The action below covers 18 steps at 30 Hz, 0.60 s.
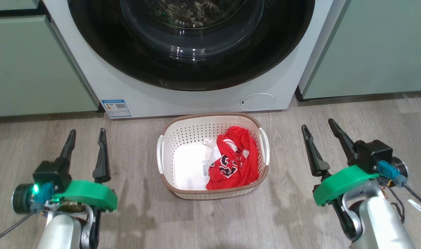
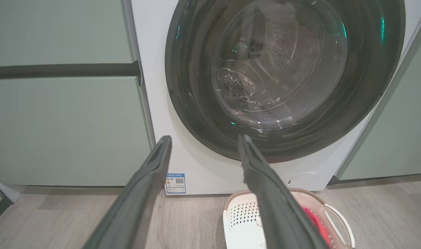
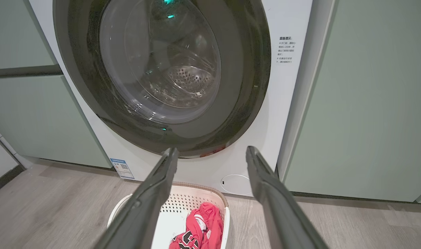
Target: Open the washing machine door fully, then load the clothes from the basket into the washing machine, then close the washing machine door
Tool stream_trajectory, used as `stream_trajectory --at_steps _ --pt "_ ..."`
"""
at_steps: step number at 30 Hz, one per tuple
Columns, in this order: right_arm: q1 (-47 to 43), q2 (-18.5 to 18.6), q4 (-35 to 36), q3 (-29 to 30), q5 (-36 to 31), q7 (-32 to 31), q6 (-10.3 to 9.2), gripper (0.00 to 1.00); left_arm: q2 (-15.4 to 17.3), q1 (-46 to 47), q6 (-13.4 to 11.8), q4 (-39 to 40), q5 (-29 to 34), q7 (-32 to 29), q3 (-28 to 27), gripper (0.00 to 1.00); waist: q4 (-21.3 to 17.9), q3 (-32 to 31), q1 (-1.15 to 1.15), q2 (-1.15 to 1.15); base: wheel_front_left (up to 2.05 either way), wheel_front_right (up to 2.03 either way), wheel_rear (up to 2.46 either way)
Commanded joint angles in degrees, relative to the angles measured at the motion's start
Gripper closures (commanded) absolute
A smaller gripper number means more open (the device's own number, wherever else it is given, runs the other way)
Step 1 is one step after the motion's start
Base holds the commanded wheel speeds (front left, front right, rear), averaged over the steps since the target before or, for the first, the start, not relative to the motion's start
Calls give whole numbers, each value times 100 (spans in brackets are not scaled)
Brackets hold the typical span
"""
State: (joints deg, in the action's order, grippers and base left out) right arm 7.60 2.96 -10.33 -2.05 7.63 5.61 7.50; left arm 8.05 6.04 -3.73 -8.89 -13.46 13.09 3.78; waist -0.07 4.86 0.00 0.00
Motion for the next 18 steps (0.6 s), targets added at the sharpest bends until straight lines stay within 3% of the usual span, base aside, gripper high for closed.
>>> stream_trajectory --at_steps 1,6,18 --pt "240 -9 234 -143 -182 95 -1 0 108 208 -41 144 201 85 -148 0 1 5 0 0 0 0 0" --pt "256 -8 239 -158 -403 134 -1 0 117 233 -99 138 462 160 -124 0 1 25 0 0 0 0 0" --pt "236 -8 172 -104 -199 153 -1 0 113 196 -109 63 299 122 -142 0 -8 15 0 0 0 0 0"
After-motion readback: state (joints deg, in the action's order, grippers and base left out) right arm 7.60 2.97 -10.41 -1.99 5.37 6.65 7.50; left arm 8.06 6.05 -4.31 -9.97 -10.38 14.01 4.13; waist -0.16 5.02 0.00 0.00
